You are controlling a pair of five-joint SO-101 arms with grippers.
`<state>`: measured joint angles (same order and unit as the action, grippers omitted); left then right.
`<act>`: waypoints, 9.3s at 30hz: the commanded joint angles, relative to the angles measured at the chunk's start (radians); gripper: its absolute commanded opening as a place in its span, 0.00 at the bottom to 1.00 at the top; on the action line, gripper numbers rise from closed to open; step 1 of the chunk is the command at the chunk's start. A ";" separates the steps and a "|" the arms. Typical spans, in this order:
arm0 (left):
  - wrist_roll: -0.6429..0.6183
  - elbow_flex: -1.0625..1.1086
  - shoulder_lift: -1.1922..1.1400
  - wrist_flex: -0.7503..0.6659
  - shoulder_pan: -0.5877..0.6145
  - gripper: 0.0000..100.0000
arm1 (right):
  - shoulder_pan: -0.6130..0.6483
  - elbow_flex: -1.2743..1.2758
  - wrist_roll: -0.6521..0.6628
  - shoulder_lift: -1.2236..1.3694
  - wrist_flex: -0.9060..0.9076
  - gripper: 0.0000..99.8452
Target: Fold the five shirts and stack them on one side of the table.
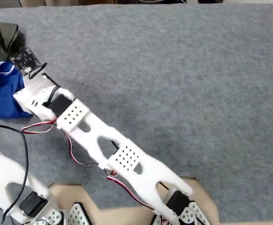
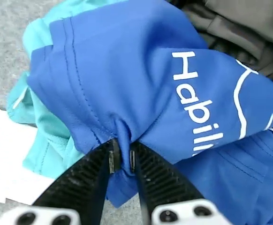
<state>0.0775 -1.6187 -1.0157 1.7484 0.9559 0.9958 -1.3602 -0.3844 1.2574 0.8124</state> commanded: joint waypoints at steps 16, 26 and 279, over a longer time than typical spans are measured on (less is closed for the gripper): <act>-0.006 0.305 0.065 0.011 0.003 0.02 | 0.024 0.160 -0.054 -0.012 -0.129 0.00; -0.005 0.308 0.058 0.011 0.008 0.02 | 0.050 0.120 -0.048 -0.015 -0.075 0.02; 0.061 -0.044 0.291 0.014 -1.197 0.02 | -1.194 -0.308 0.233 -0.136 0.956 0.01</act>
<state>0.1511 -1.6341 -0.8147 1.7499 -0.1580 -0.1013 -1.6195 -0.2969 1.2190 1.7576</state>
